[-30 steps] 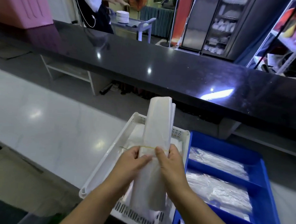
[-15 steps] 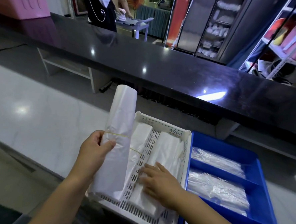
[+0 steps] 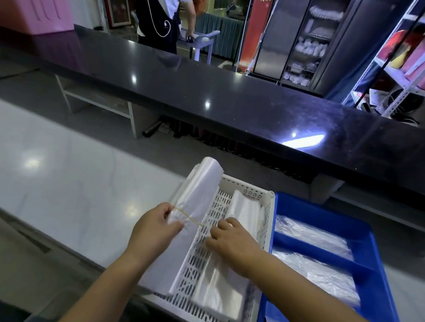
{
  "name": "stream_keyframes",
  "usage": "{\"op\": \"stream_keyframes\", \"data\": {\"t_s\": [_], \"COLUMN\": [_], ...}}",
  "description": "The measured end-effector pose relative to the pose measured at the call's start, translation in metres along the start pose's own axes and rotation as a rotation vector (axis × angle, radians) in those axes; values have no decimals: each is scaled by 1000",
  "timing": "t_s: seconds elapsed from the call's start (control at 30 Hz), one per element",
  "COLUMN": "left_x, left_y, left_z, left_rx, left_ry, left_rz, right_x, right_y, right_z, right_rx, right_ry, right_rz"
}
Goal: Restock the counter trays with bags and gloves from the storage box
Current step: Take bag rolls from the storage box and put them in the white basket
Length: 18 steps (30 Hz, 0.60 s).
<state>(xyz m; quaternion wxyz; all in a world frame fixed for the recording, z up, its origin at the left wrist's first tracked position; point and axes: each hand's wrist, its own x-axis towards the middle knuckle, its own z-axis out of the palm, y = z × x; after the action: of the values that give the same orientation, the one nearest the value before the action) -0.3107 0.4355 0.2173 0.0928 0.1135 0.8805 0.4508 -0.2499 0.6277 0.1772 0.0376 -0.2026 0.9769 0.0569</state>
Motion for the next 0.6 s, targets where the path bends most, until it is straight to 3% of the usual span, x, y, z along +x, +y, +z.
{"op": "stream_keyframes", "data": {"t_s": [0.13, 0.37, 0.5, 0.6], "left_x": [1, -6, -15, -16], "left_y": [1, 7, 7, 6], "left_z": [17, 68, 84, 87], "left_rx": [71, 69, 57, 205], "left_ry": [-51, -178, -216, -181], "left_rz": [-5, -9, -45, -3], "right_x": [-7, -40, -42, -40], "right_y": [6, 12, 13, 12], "right_z": [-6, 0, 0, 0], "right_rx": [-29, 1, 0, -8], "right_ry": [-6, 152, 121, 117], "right_rz": [40, 181, 212, 211]}}
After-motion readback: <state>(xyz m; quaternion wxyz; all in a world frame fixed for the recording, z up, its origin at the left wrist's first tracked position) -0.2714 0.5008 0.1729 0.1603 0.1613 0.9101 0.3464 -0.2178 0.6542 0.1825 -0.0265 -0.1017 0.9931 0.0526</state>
